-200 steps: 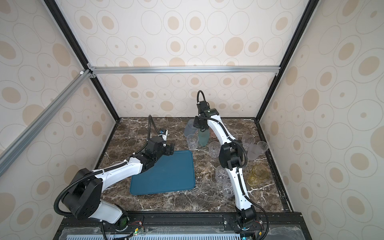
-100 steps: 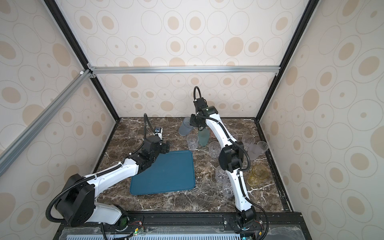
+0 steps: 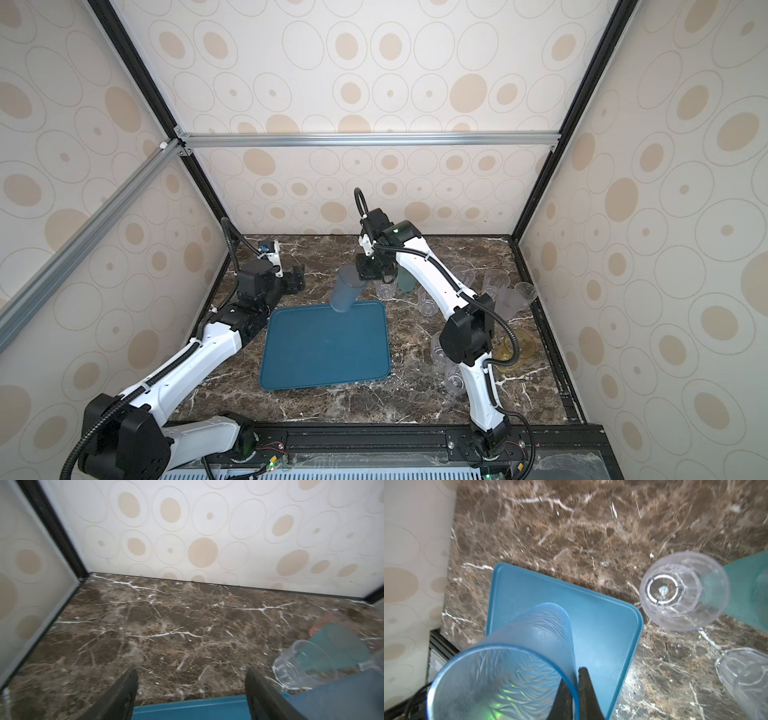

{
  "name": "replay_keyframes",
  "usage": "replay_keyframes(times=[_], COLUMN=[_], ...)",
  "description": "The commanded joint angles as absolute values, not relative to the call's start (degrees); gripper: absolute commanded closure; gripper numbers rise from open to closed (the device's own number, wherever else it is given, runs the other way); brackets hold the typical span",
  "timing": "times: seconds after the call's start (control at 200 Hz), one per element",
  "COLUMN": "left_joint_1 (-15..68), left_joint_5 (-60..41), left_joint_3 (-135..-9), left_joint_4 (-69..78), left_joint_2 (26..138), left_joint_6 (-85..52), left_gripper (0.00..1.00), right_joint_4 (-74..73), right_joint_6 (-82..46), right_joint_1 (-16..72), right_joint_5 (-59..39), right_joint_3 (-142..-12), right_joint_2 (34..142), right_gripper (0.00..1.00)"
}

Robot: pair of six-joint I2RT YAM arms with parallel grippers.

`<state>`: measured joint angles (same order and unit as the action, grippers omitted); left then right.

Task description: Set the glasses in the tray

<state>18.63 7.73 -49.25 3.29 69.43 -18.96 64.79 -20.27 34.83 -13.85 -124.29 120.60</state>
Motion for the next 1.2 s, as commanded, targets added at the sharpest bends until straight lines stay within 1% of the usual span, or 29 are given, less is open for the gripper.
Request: replay_keyframes(times=[0.0, 0.11, 0.175, 0.385, 0.66, 0.865, 1.105, 1.195], left_joint_1=[18.5, 19.1, 20.5, 25.9, 28.5, 29.2, 29.3, 29.3], left_joint_5=[-1.9, -4.7, -4.7, -1.5, 0.2, 1.0, 1.2, 1.1], left_joint_3=[-45.4, -40.9, -39.7, -39.9, -41.7, -42.7, -42.9, -43.1], left_joint_4=[6.7, 12.8, 15.0, 15.6, 14.7, 14.0, 13.9, 13.7], left_joint_2=[69.5, 68.8, 68.9, 72.5, 76.4, 77.4, 77.8, 77.9], left_joint_6=[-22.6, -25.9, -26.6, -24.2, -23.3, -22.3, -22.1, -22.0], left_gripper=[0.20, 0.22, 0.23, 0.23, 0.23, 0.23, 0.23, 0.23], right_joint_4=[64.5, 62.0, 60.9, 59.9, 60.1, 60.6, 60.8, 61.0], right_joint_6=[-19.2, -19.5, -19.3, -18.2, -16.1, -15.0, -14.6, -14.4], right_joint_1=[35.5, 35.6, 35.7, 35.6, 35.7, 35.8, 36.7, 37.2], right_joint_5=[-9.3, -5.4, -3.3, 0.1, 5.1, 5.8, 7.3, 7.8], right_joint_3=[-116.5, -109.3, -106.8, -104.5, -109.6, -112.9, -113.5, -113.7], right_joint_2=[115.4, 112.1, 111.1, 111.5, 115.7, 118.2, 119.2, 119.5], right_gripper=[1.00, 1.00, 1.00, 1.00, 1.00, 1.00, 1.00, 0.96])
